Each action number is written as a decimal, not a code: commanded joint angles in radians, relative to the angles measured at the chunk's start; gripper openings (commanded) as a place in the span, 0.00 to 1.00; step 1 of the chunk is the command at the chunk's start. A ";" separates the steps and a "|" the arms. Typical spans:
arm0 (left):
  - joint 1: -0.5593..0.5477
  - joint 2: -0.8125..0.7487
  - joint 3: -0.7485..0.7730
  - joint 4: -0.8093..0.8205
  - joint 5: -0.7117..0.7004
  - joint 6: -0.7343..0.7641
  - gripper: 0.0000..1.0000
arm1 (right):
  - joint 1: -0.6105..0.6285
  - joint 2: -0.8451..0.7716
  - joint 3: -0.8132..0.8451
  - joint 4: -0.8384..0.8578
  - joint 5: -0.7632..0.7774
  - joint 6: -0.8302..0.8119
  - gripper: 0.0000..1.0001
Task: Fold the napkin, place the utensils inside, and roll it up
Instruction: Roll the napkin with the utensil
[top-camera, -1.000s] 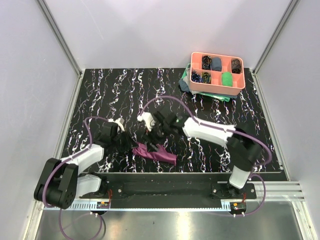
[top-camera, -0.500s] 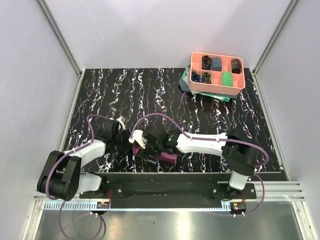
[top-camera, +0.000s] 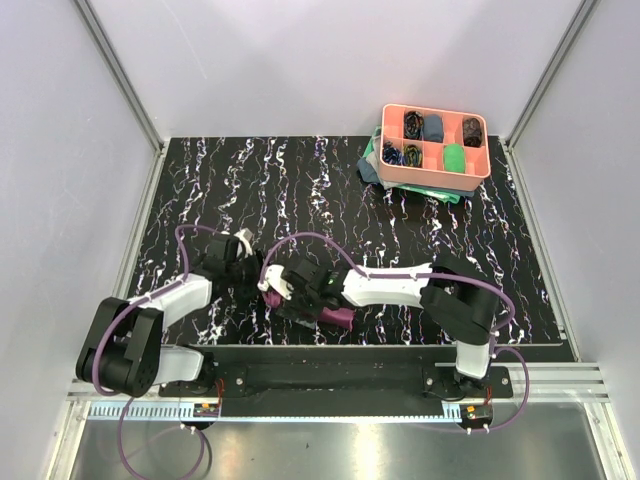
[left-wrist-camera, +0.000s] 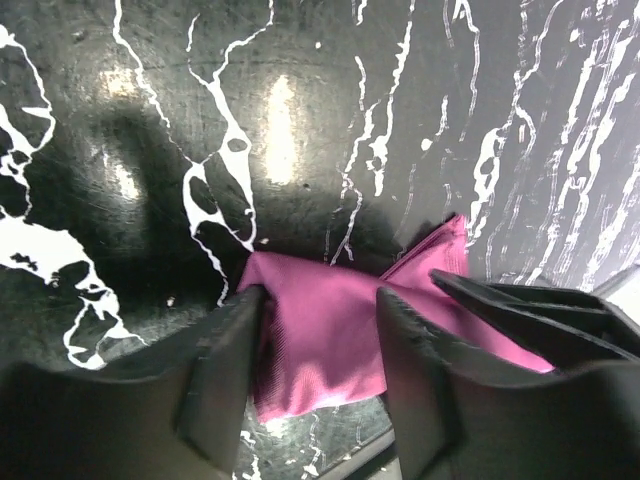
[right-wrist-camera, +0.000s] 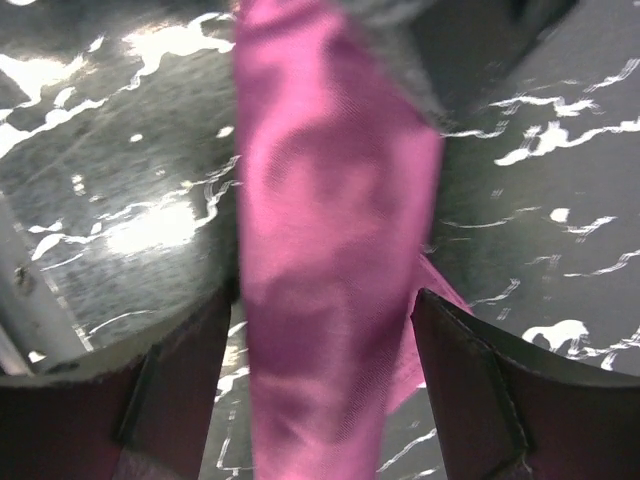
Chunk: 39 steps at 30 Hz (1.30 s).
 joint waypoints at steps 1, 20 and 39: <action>0.026 -0.056 0.048 -0.076 -0.054 0.052 0.60 | -0.044 0.017 0.039 0.014 -0.033 0.018 0.77; 0.087 -0.204 -0.026 -0.077 -0.071 0.044 0.84 | -0.255 0.207 0.162 -0.156 -0.612 0.179 0.55; 0.087 -0.082 -0.130 0.213 -0.005 -0.019 0.74 | -0.257 0.008 0.186 -0.175 -0.505 0.271 0.86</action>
